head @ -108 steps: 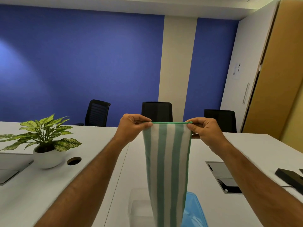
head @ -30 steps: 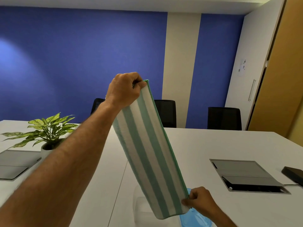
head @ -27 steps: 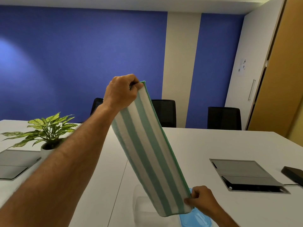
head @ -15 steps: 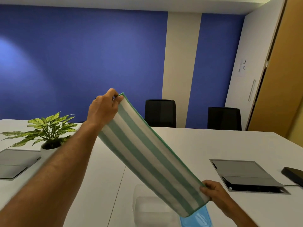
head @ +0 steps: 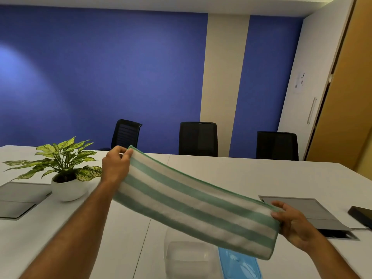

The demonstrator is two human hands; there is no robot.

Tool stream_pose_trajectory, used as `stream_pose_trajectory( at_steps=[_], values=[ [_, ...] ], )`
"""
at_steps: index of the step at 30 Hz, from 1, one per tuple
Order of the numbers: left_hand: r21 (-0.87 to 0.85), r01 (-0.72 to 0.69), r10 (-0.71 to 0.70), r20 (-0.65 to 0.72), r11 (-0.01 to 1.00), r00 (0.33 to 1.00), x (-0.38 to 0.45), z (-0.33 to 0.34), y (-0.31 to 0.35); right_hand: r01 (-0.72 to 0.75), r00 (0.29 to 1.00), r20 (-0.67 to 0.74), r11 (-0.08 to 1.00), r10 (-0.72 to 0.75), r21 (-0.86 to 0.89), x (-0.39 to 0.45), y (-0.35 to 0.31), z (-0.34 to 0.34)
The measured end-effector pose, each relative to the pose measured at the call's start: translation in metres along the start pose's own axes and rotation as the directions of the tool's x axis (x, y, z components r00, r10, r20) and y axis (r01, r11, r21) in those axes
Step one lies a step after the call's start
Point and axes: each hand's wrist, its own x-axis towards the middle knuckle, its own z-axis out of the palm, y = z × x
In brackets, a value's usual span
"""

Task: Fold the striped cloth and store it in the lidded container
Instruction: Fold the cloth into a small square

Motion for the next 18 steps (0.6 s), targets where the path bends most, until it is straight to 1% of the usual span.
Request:
stream_pose_trajectory(
  at_steps=[2,4,7,11,13,15,17,18],
  values=[
    [-0.026,0.051,-0.052,-0.016,0.998,0.999,-0.005,0.002,-0.008,0.012,1.000,0.006,1.000,-0.012,0.006,-0.001,-0.006,0.002],
    [-0.048,0.109,-0.111,-0.029,0.993,0.993,-0.010,0.004,-0.014,0.031,0.999,-0.035,1.000,-0.031,0.002,0.003,-0.009,0.002],
    [-0.045,0.165,-0.165,0.007,0.985,0.986,-0.015,0.006,-0.024,0.070,0.994,-0.088,0.997,-0.071,-0.012,0.012,-0.008,-0.001],
    [-0.024,0.146,-0.138,0.194,0.989,0.971,-0.016,0.014,-0.042,0.072,0.984,-0.152,0.991,-0.089,-0.116,0.021,-0.010,0.001],
    [-0.034,0.192,-0.176,0.274,0.981,0.946,-0.018,0.016,-0.048,0.069,0.988,-0.130,0.987,-0.089,-0.147,0.024,-0.012,0.002],
    [-0.068,0.246,-0.212,0.324,0.967,0.922,-0.020,0.015,-0.051,0.076,0.993,-0.071,0.982,-0.089,-0.174,0.024,-0.015,0.002],
    [-0.114,0.270,-0.208,0.388,0.956,0.898,-0.024,0.014,-0.052,0.077,0.995,-0.048,0.972,-0.089,-0.221,0.025,-0.017,0.002],
    [-0.120,0.268,-0.195,0.421,0.956,0.886,-0.026,0.014,-0.052,0.067,0.994,-0.062,0.965,-0.086,-0.253,0.026,-0.018,0.003]
  ],
)
